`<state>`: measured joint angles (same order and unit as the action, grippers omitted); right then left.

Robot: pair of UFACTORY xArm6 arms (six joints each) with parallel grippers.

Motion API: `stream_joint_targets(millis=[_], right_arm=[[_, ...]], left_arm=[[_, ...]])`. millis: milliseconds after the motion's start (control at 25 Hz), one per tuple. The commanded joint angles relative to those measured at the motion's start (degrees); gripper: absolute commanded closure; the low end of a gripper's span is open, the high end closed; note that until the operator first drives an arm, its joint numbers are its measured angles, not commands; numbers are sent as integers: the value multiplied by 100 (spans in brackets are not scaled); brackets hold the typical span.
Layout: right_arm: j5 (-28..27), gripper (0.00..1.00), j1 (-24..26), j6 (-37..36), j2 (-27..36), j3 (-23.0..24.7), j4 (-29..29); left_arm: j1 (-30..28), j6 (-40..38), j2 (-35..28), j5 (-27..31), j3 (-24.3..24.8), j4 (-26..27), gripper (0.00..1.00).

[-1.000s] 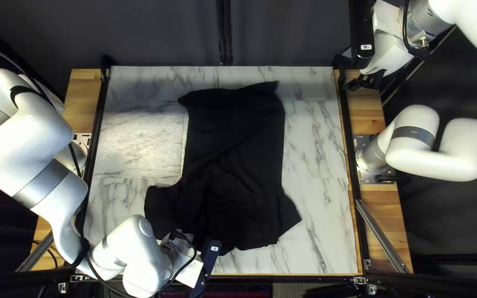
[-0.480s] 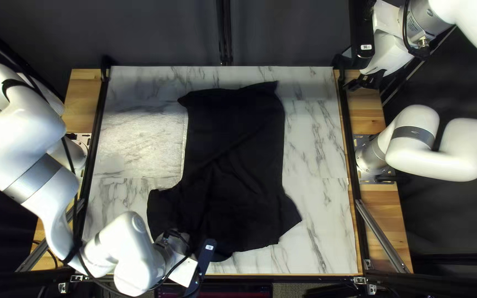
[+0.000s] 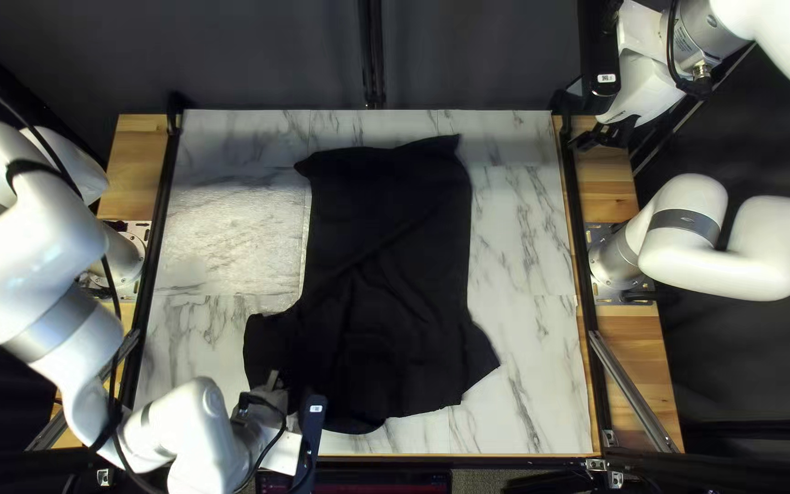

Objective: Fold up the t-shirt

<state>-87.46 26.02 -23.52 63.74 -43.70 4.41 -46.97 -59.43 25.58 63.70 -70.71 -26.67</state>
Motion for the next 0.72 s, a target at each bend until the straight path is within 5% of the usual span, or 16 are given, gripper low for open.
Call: stream_joint_targets(millis=[40,320,720], right_arm=[[0,0,0,0,0,0,0],[0,0,0,0,0,0,0],[0,0,0,0,0,0,0]], left_arm=[[54,-180,-77,207,14,-209,0],[219,-361,-283,200,393,-550,0],[-32,-666,-663,554,862,-387,0]])
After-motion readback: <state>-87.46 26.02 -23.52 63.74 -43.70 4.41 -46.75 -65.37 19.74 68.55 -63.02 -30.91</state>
